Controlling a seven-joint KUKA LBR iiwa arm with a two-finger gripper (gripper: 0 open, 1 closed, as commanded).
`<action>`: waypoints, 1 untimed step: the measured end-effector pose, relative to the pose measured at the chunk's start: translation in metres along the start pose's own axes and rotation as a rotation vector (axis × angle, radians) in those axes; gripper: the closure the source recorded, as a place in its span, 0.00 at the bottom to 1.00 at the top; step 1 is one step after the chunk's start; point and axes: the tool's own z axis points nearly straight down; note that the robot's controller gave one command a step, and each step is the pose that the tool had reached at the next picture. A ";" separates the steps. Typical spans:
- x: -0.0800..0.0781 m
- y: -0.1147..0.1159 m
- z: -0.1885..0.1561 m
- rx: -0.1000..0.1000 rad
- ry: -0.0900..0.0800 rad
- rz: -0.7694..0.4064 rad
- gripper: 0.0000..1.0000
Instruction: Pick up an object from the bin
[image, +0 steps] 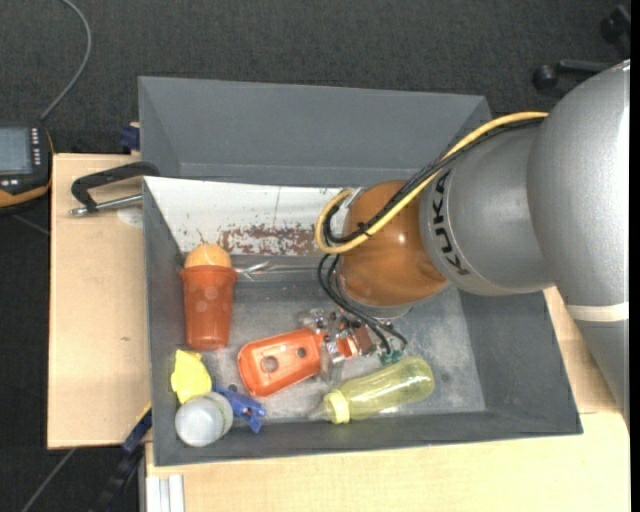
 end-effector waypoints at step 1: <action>0.000 0.000 0.000 0.000 0.000 0.000 1.00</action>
Offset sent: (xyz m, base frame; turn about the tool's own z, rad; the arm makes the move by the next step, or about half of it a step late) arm 0.0124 0.0060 -0.0005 -0.0417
